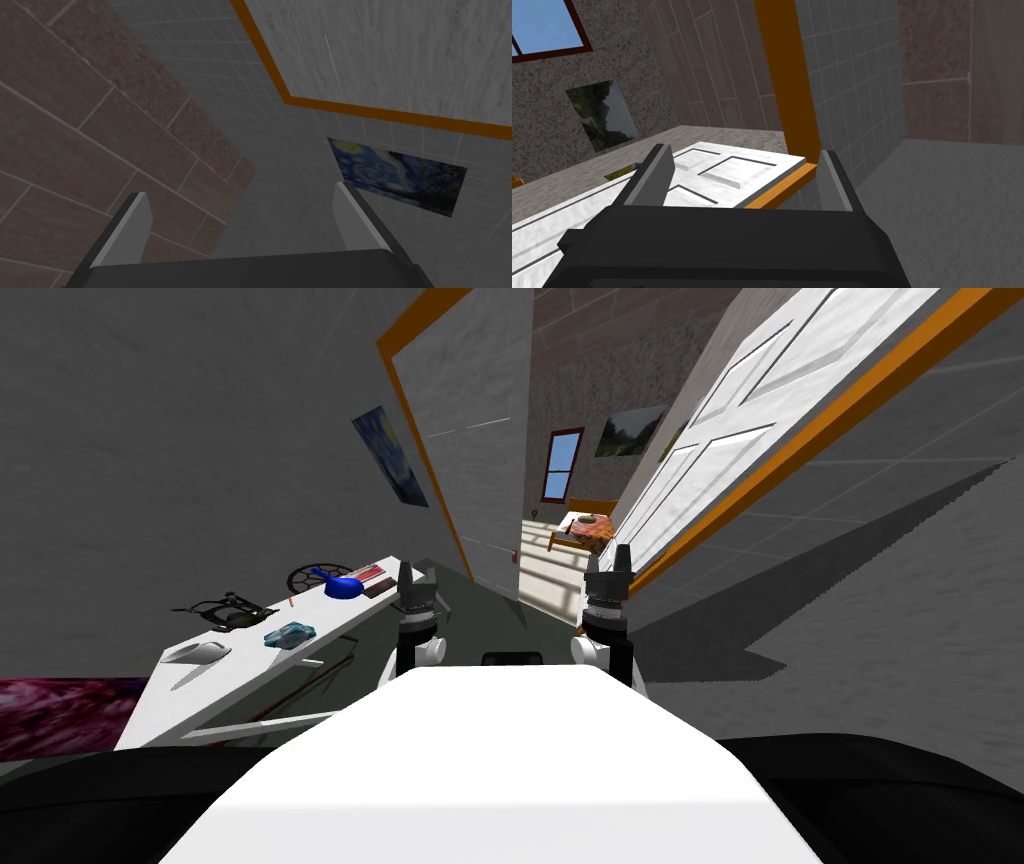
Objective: Push the door open
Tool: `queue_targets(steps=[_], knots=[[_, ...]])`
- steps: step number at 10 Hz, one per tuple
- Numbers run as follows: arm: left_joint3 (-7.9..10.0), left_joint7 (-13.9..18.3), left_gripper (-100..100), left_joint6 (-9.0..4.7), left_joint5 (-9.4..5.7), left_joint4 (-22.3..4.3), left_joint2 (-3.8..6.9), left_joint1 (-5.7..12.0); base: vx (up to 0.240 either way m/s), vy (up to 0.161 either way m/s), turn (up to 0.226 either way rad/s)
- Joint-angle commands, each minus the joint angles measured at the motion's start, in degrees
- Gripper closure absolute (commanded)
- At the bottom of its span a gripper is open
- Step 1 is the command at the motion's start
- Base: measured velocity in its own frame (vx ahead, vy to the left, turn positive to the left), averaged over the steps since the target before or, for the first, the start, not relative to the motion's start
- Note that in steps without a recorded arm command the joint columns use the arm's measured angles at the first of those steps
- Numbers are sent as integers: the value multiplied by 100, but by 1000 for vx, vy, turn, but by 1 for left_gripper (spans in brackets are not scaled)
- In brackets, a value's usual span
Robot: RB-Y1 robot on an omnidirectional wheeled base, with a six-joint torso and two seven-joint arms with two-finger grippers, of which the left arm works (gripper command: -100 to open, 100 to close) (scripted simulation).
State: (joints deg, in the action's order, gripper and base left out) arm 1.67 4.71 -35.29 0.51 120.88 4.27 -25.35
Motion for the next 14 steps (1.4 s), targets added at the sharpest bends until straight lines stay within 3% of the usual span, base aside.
queue_targets(steps=[1, 14], knots=[[-45, -7, -100, -51, 13, -205, 12, 38, 102, 17, -49], [-418, -38, -100, -221, 96, -1853, 107, 442, 94, 11, -64]])
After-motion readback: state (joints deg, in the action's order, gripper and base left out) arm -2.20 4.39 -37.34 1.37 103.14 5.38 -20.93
